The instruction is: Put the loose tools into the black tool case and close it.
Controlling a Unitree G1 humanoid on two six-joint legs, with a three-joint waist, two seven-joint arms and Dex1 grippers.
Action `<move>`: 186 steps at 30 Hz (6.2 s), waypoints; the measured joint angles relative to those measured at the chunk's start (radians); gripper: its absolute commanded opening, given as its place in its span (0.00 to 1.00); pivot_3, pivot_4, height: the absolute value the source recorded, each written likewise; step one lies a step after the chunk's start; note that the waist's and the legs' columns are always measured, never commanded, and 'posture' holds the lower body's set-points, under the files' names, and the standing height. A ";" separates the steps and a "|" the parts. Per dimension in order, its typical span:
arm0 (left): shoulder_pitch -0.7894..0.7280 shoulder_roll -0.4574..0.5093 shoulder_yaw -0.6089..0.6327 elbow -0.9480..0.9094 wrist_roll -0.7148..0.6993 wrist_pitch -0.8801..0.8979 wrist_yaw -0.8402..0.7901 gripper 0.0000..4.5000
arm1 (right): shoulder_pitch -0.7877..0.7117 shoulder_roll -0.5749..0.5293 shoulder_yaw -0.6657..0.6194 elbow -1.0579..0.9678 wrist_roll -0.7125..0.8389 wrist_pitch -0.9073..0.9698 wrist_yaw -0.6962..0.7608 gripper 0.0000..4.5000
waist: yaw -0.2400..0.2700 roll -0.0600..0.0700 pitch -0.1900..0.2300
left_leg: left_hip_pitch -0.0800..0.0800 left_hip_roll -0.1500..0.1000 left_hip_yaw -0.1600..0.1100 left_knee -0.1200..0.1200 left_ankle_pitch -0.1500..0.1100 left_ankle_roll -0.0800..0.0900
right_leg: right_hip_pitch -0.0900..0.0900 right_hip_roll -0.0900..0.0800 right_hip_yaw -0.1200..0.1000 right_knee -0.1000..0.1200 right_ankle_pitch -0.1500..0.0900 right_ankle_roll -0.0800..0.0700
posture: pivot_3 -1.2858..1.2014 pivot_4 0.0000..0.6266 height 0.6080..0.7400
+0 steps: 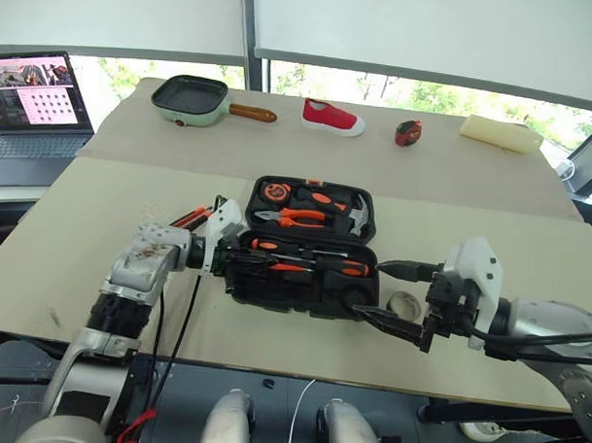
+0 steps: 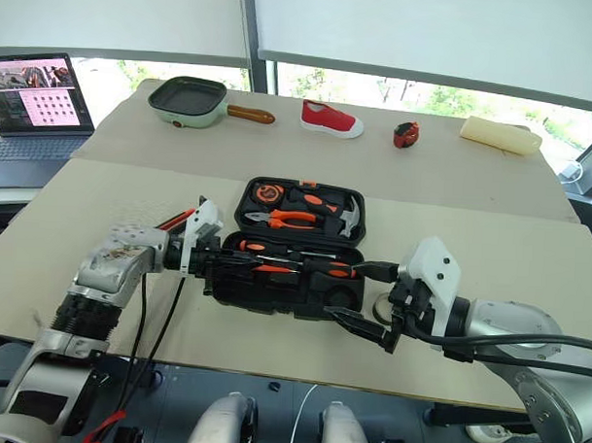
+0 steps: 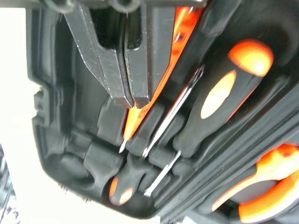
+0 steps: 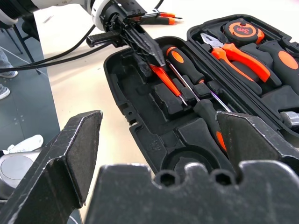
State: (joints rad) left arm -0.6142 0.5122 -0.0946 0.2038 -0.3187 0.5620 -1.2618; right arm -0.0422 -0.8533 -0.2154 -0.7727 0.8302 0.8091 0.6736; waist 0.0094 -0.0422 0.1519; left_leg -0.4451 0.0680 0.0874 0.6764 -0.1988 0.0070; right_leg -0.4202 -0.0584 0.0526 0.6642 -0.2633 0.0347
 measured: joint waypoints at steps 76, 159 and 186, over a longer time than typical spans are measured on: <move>0.084 0.045 -0.046 0.029 0.051 -0.190 0.081 0.02 | -0.018 0.000 0.045 -0.002 -0.002 0.000 -0.007 1.00 | -0.016 0.005 -0.006 | 0.004 0.000 0.000 -0.001 0.000 0.000 | 0.003 -0.001 0.001 -0.001 0.000 0.000 | 0.52 0.24 1.00; 0.722 0.389 0.680 -0.289 -0.071 -0.038 0.329 0.99 | -0.362 0.061 0.273 0.245 -0.102 -0.080 0.242 1.00 | -0.008 -0.003 -0.004 | 0.011 0.002 0.005 -0.022 0.000 -0.001 | -0.002 -0.005 0.002 -0.017 -0.001 -0.008 | 0.52 0.24 1.00; -0.248 0.376 -0.102 0.652 0.372 -0.297 0.005 0.60 | -0.241 0.083 0.237 0.075 -0.101 -0.060 0.079 1.00 | -0.007 -0.004 -0.004 | 0.003 0.002 0.008 -0.017 0.000 -0.001 | -0.002 -0.001 -0.002 -0.013 0.001 -0.003 | 0.52 0.24 1.00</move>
State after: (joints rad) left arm -0.8627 0.8882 -0.1970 0.8562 0.0531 0.2647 -1.2569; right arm -0.2828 -0.7705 0.0218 -0.6974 0.7295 0.7492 0.7530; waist 0.0027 -0.0461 0.1481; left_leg -0.4421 0.0699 0.0956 0.6591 -0.1989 0.0059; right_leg -0.4219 -0.0597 0.0511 0.6512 -0.2624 0.0314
